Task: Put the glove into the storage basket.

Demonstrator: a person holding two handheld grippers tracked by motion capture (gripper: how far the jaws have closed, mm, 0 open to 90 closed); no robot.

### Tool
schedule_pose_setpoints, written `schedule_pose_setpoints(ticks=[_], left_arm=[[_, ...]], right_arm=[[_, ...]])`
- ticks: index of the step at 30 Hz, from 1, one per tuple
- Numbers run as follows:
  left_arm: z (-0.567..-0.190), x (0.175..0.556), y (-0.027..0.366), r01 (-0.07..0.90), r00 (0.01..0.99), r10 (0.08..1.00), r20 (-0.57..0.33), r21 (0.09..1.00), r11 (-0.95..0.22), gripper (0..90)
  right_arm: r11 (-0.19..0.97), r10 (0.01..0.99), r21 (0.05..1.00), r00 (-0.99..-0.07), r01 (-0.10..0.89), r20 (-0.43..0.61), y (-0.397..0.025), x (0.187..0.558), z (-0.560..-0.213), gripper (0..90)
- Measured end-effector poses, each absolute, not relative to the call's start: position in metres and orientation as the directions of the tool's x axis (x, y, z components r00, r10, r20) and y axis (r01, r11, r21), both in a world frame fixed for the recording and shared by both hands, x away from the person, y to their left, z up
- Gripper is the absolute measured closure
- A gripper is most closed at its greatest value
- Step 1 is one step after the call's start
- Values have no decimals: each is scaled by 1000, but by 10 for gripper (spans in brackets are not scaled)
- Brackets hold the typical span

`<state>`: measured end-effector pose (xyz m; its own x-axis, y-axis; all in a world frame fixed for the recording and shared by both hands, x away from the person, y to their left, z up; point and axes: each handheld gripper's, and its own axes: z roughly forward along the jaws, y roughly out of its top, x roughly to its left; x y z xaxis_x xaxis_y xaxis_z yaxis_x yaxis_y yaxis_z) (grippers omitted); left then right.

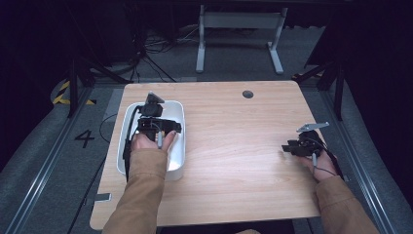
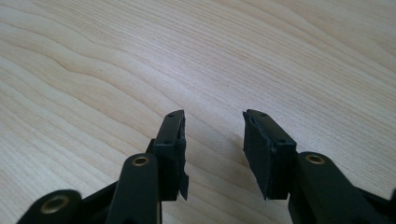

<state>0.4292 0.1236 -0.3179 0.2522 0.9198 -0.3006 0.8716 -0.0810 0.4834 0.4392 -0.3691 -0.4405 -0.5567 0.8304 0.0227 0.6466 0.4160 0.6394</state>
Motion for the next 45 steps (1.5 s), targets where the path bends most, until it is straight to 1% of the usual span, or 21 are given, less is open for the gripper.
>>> schedule_pose_setpoints(ticks=[3,6,8,11,12,15,18,20,22,25,27,29,30,32,33,35,38,41,43,45], left_arm=[[-313,423,108,845,328,893,-308,518,-131,225],[-308,413,88,793,442,840,-315,574,-202,223],[-306,409,78,764,507,802,-317,595,-248,219],[-306,403,68,723,591,717,-371,638,-265,241],[-307,402,65,709,607,703,-371,653,-267,237],[-311,395,54,653,656,684,-318,694,-303,259],[-322,388,41,573,714,664,-224,732,-368,274],[-328,384,33,531,746,641,-180,742,-410,281],[-335,380,25,506,778,606,-164,736,-451,299],[-346,375,14,497,804,567,-179,725,-476,304],[-354,374,6,490,822,543,-174,703,-516,312],[-362,372,0,466,835,533,-137,691,-553,332],[-367,374,-2,471,842,515,-159,681,-560,349],[-376,375,-6,483,851,483,-205,666,-569,354],[-381,375,-9,481,856,469,-215,661,-576,360],[-389,372,-13,462,868,450,-208,669,-582,373],[-402,368,-21,430,892,398,-214,670,-605,386],[-414,368,-26,425,901,357,-246,665,-614,387],[-425,367,-32,409,911,332,-244,636,-655,384],[-432,364,-39,371,928,303,-217,605,-705,381]], right_arm=[[413,829,646,-559,642,25,-370,437,-439,585],[405,829,653,-559,640,33,-372,436,-436,583],[402,826,661,-562,634,37,-374,435,-435,582],[388,830,671,-557,632,44,-377,433,-432,582],[387,829,676,-557,627,42,-378,434,-432,582],[374,833,678,-551,633,55,-380,434,-432,582],[373,835,673,-548,639,58,-381,434,-433,582],[376,833,673,-550,637,55,-381,434,-433,582],[380,831,675,-554,632,50,-381,435,-433,582],[383,831,673,-555,633,49,-380,435,-434,581],[387,826,671,-561,633,52,-378,435,-435,581],[384,828,667,-558,638,57,-377,435,-436,581],[387,827,661,-559,643,60,-376,436,-438,581],[393,826,651,-560,649,60,-375,436,-440,581],[396,824,651,-564,647,59,-375,436,-441,581],[392,824,651,-562,650,65,-376,436,-441,581],[379,828,651,-555,657,79,-376,436,-442,574],[381,827,642,-555,665,84,-375,437,-446,573],[380,826,645,-557,663,86,-376,437,-447,573],[380,826,644,-557,663,86,-376,437,-447,574]])
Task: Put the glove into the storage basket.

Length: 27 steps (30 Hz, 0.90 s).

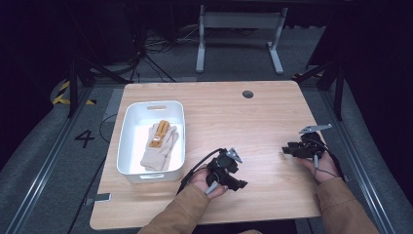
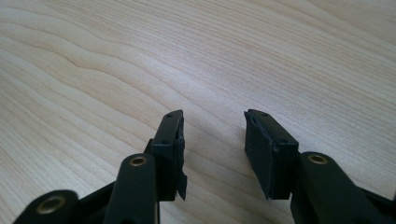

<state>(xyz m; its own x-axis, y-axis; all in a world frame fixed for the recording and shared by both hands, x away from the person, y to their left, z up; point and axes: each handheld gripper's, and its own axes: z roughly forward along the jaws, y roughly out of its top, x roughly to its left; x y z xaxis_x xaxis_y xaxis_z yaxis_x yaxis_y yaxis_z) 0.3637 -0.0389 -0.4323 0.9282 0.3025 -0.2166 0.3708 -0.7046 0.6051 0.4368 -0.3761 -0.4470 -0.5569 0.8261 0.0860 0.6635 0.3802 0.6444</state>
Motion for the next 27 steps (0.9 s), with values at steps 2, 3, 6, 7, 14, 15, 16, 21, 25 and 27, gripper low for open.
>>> schedule_pose_setpoints(ticks=[2,3,6,7,14,15,16,21,25,27], left_arm=[[-437,359,-44,326,945,274,-179,591,-738,380],[-438,357,-46,312,950,262,-171,585,-749,379],[-443,359,-47,321,946,285,-155,576,-752,368],[-445,360,-46,327,944,291,-156,575,-750,363],[-451,367,-40,361,927,352,-134,575,-734,352],[-450,367,-38,345,926,367,-88,592,-728,353],[-450,367,-37,345,920,386,-65,602,-720,354],[-455,376,-29,401,896,431,-108,614,-680,353],[-456,378,-27,415,889,442,-122,625,-661,351],[-456,378,-27,416,887,444,-122,627,-659,351]], right_arm=[[378,827,646,-556,663,87,-376,437,-447,573],[378,827,645,-556,664,88,-376,437,-447,573],[376,826,649,-557,662,90,-375,437,-448,573],[376,826,648,-557,662,91,-375,437,-447,573],[385,823,649,-563,657,82,-374,437,-448,573],[383,823,649,-562,657,83,-374,437,-448,572],[384,823,649,-562,657,82,-374,436,-448,572],[388,821,651,-566,653,78,-372,436,-448,572],[390,821,650,-565,653,75,-371,436,-448,571],[391,821,649,-566,652,74,-371,436,-448,571]])
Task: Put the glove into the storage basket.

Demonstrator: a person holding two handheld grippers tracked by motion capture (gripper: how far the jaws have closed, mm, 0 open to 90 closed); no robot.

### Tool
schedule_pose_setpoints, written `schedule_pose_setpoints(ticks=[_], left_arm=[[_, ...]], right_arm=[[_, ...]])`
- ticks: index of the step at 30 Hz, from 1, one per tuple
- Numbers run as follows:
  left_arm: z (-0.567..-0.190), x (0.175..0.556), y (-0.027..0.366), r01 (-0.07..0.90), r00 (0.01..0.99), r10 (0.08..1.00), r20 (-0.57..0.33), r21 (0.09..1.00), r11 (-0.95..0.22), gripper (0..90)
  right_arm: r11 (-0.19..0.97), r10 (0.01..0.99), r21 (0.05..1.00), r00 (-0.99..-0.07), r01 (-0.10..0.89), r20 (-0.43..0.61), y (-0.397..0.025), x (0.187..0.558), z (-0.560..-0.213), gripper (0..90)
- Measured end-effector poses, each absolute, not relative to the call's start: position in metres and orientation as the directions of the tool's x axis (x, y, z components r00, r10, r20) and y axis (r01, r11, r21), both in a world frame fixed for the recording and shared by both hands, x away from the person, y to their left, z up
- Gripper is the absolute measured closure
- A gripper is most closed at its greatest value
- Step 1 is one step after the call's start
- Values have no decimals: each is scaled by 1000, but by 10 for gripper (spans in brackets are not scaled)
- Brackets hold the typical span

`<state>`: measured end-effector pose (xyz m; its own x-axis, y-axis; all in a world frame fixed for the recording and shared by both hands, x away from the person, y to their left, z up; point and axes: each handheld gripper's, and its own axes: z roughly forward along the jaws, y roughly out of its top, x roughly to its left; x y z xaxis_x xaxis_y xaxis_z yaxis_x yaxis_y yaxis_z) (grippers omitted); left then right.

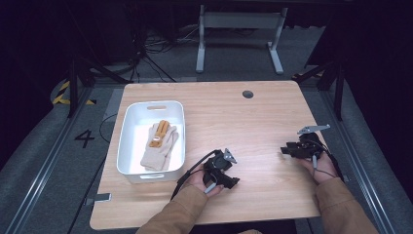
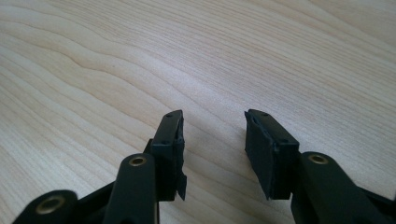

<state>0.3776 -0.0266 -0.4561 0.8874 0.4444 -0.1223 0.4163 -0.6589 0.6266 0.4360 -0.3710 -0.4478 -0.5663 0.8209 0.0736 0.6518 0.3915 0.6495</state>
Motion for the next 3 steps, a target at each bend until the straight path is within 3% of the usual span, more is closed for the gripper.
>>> schedule_pose_setpoints(ticks=[3], left_arm=[[-456,378,-26,423,886,443,-136,631,-651,349]], right_arm=[[391,822,650,-565,652,72,-371,436,-448,570]])
